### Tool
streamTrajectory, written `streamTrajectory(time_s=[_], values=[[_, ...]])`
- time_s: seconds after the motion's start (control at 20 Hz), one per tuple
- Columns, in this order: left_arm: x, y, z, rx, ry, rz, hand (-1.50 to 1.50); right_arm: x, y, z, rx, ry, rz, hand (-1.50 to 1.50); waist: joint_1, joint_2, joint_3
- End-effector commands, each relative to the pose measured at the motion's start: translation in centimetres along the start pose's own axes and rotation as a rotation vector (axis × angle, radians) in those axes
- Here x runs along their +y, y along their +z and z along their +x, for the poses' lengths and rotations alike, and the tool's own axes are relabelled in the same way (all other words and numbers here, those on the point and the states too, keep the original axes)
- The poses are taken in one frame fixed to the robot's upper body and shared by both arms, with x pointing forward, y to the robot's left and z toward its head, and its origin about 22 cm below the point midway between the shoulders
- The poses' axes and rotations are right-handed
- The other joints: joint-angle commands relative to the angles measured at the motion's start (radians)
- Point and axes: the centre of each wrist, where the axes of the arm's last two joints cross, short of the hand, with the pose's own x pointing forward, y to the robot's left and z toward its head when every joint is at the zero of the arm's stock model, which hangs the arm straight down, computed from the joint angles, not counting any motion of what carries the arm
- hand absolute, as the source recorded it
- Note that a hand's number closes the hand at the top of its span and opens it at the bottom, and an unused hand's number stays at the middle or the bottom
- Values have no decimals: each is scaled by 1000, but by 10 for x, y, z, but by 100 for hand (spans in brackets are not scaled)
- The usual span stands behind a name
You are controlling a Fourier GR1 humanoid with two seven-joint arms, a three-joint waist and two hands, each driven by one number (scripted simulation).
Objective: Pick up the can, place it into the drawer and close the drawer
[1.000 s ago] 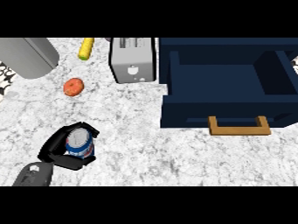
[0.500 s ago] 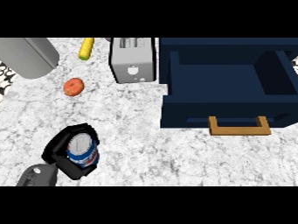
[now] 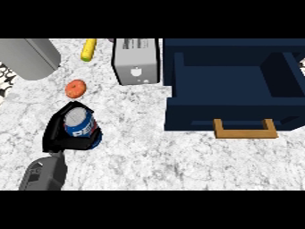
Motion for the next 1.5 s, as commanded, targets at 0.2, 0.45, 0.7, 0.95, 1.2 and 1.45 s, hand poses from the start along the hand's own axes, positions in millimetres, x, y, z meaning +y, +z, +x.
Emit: streamTrajectory(time_s=[0.2,0.45,0.7,0.95,1.2,1.45], values=[[-61,-28,50,-41,-26,25,150,2,6,8,-15,10,-9,-150,-6,0,0],[-98,-37,95,-105,-59,-11,150,4,8,4,-3,6,3,-150,-7,-2,0],[-113,-62,152,-97,-65,-44,150,4,10,-12,-8,5,-3,-150,-5,0,0],[-154,-86,177,-111,-101,-89,150,5,-4,-14,-5,10,-15,-150,-7,1,0],[-203,-100,214,-138,-112,-101,150,2,6,5,-27,5,-26,-150,-15,1,0],[-229,-127,248,-150,-122,-99,150,-3,-5,-13,-18,-3,-21,-150,-19,4,0]])
